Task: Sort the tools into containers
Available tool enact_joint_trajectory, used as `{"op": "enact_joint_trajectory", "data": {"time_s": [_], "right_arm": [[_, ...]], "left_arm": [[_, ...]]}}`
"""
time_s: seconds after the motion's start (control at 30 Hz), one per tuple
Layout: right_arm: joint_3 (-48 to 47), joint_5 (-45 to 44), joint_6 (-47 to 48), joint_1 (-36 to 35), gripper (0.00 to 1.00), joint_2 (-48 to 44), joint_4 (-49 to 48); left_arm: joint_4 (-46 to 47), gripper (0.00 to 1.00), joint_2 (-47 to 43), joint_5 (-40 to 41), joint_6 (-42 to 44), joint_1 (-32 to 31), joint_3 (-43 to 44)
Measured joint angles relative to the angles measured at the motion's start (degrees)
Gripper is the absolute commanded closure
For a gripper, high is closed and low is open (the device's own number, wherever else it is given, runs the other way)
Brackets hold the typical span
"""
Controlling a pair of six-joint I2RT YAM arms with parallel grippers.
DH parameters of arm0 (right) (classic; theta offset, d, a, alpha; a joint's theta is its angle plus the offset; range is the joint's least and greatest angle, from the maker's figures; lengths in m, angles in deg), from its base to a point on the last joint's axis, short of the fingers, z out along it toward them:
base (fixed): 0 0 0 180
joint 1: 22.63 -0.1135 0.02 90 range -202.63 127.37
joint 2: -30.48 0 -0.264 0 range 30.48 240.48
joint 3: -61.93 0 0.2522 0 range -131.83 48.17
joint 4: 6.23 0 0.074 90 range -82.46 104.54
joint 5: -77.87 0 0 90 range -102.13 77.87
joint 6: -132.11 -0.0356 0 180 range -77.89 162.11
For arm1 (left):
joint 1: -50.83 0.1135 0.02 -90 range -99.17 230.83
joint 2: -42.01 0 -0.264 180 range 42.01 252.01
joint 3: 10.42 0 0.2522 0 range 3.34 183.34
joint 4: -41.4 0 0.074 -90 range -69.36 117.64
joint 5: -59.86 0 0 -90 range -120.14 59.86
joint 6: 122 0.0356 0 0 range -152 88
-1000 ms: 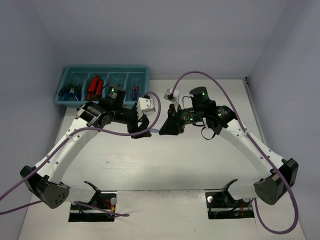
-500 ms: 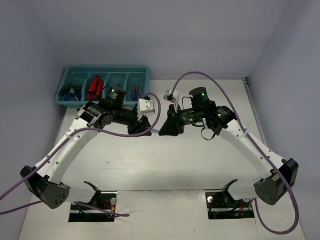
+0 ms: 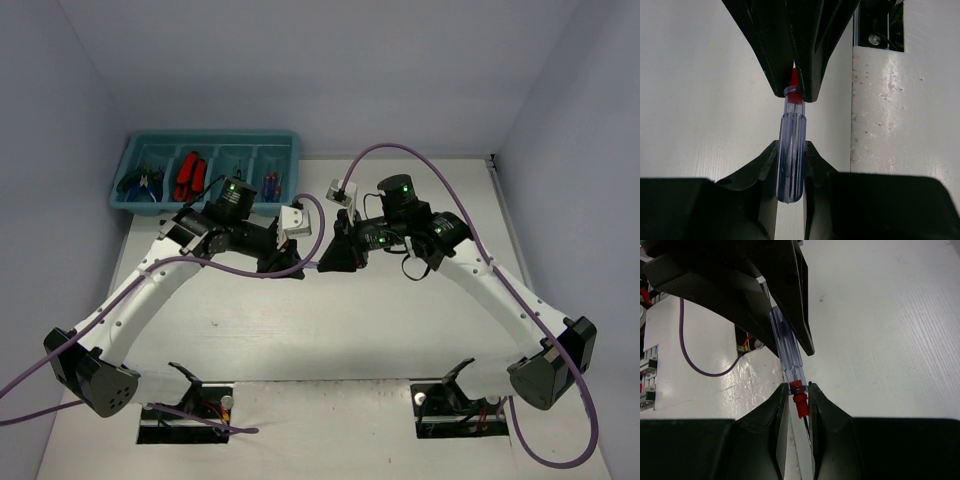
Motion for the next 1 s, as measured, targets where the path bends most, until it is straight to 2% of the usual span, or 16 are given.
{"op": "enact_joint_trajectory", "data": {"time_s": [0.07, 0.13, 0.2, 0.3, 0.43, 0.57, 0.7, 0.83, 1.0], "right_arm": [[0.0, 0.1, 0.0, 0.0, 0.99, 0.0, 0.1], [0.0, 0.1, 0.0, 0.0, 0.91, 0.0, 0.1], [0.0, 0.2, 0.0, 0.0, 0.67, 0.0, 0.1], [0.0, 0.1, 0.0, 0.0, 0.41, 0.0, 0.1], [0.0, -1.4, -0.4, 0.0, 0.27, 0.0, 0.1], [0.0, -4.7, -0.4, 1.9, 0.22, 0.0, 0.4], [-0.1, -9.1, -1.4, 8.6, 0.2, -0.2, 0.6], [-0.2, -20.0, -2.7, 14.8, 0.18, -2.7, 1.0], [0.4, -31.4, -4.5, 15.4, 0.18, -9.7, 1.4]], "left_arm": [[-0.1, 1.0, 0.0, -0.1, 0.2, 0.0, 0.0], [-0.2, 1.0, 0.0, -0.2, 0.3, 0.0, 0.0], [-0.2, 1.0, 0.0, -0.2, 0.4, 0.0, 0.0], [-0.2, 1.0, 0.0, -0.1, 0.6, 0.0, 0.0], [0.0, 1.0, -0.2, 1.5, 0.8, 0.0, -0.8], [0.4, 1.0, -0.6, 5.3, 0.7, 0.6, -2.8], [4.5, 1.0, -1.2, 9.5, -1.7, 3.2, -6.0], [14.6, 1.0, -2.6, 16.6, -9.1, 6.9, -11.0], [29.6, 1.0, -1.4, 30.3, -20.2, 9.3, -14.8]]}}
